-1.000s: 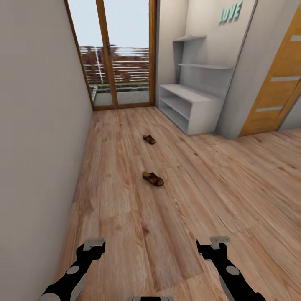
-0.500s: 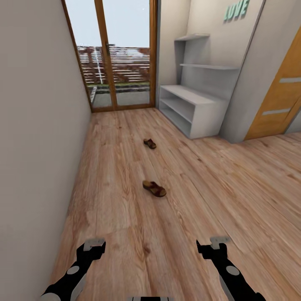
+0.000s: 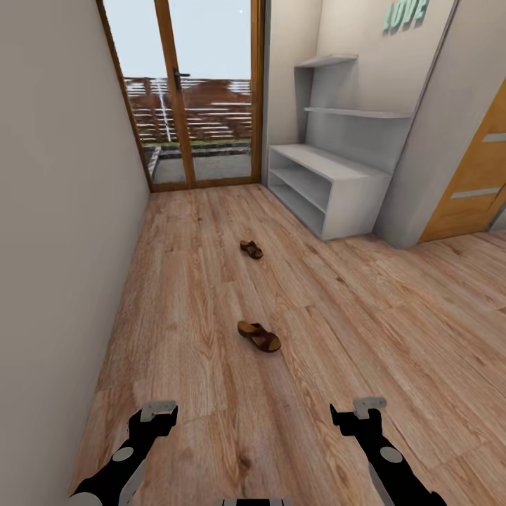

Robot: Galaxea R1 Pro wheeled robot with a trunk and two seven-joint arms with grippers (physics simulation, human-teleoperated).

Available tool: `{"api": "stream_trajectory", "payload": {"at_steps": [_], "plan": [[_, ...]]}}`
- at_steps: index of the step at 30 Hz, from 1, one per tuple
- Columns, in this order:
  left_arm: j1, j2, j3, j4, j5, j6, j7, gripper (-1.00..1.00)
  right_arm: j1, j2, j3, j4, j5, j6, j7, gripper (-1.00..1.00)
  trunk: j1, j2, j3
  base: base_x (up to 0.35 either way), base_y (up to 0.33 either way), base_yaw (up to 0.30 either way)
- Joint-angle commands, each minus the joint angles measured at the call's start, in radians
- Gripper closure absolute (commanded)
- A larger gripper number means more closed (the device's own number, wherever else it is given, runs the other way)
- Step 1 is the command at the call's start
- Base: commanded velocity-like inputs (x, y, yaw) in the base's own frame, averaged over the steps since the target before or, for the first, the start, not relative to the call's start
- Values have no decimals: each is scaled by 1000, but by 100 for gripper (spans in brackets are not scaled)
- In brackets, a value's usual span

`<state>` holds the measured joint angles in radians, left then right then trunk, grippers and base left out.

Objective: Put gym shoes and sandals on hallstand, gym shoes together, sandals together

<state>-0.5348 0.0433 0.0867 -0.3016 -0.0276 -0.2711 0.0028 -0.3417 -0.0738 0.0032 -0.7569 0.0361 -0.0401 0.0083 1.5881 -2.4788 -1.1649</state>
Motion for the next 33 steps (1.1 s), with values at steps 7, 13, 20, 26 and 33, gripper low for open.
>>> {"api": "stream_trajectory", "payload": {"at_steps": [7, 13, 20, 26, 33], "plan": [[-1, 0, 4, 1, -4, -4, 0, -100, 0, -1, 0, 1, 4, -3, 1, -100, 0, 0, -1, 300, -126, 0], [-1, 0, 4, 1, -5, -4, 0, -100, 0, 0, 0, 1, 4, -3, 1, -100, 0, 0, -1, 273, -167, 0], [-1, -1, 4, 1, -5, -4, 0, -100, 0, 0, 1, 1, 3, -3, 1, -100, 0, 0, -1, 239, -194, 0], [-1, -2, 4, 1, -4, -5, 0, -100, 0, 0, 0, 1, 4, -3, 1, -100, 0, 0, -1, 226, -205, 0], [-1, -2, 4, 1, -5, -7, 0, -100, 0, 0, 0, 1, 4, -4, 1, -100, 0, 0, -1, 198, -224, 0]]}}
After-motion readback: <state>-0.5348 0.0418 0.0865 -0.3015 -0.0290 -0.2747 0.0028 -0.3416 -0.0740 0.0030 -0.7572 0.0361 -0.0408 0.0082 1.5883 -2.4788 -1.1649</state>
